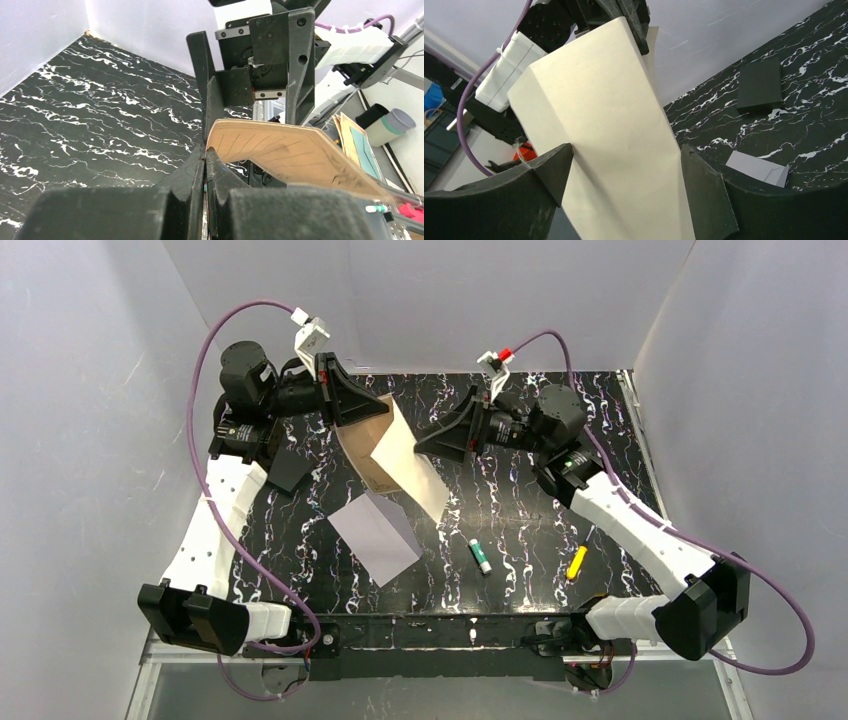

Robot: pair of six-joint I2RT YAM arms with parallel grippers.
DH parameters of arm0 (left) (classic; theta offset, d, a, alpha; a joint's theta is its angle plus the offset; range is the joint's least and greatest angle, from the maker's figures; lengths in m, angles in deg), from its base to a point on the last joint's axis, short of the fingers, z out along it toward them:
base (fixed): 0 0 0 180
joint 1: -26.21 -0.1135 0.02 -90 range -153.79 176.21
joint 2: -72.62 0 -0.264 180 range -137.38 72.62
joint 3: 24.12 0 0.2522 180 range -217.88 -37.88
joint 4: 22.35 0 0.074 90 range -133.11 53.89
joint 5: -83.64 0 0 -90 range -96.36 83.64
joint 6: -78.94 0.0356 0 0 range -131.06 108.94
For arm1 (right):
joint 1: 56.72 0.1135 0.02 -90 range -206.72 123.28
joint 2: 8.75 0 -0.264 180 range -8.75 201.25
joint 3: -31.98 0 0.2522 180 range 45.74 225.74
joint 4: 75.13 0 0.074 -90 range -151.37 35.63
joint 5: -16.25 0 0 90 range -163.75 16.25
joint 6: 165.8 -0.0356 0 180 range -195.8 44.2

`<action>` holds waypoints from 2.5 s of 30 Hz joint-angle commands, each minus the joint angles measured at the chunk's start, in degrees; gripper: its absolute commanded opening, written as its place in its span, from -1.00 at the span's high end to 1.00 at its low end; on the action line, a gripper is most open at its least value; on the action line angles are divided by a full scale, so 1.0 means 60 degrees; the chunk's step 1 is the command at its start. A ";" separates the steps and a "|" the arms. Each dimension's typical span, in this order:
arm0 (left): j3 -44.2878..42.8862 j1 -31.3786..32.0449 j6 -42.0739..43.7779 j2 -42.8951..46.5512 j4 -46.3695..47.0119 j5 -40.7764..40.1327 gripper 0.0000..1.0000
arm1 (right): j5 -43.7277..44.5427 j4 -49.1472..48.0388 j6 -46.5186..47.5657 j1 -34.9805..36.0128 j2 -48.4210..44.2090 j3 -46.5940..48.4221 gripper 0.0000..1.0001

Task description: Place the letter into the envelope and seal it

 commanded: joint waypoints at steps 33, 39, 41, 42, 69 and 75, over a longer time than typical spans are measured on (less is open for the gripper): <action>-0.0593 0.0349 0.0063 0.0983 0.0216 0.2285 1.00 | -0.1715 -0.0983 0.1893 0.0631 0.0226 0.0802 -0.81; -0.0689 0.0447 -0.0059 0.0925 0.0240 0.2085 1.00 | -0.1237 -0.1451 0.1523 0.1298 0.0600 0.0557 -0.85; -0.0745 0.0627 -0.0015 0.0995 0.0258 0.2351 1.00 | -0.0831 -0.1423 0.1316 0.1322 0.0710 0.0597 -0.74; -0.0754 0.0685 0.0033 0.1064 0.0248 0.2445 1.00 | -0.0791 -0.1570 0.1091 0.1323 0.0771 0.0652 -0.68; -0.0755 0.0747 -0.0024 0.0808 0.0289 0.1287 1.00 | -0.2275 -0.0655 0.1396 0.1352 0.0357 0.1151 0.44; -0.0810 0.0746 -0.0045 0.0508 0.0289 0.1272 1.00 | -0.2139 -0.1402 0.0789 0.1352 0.0366 0.1037 0.20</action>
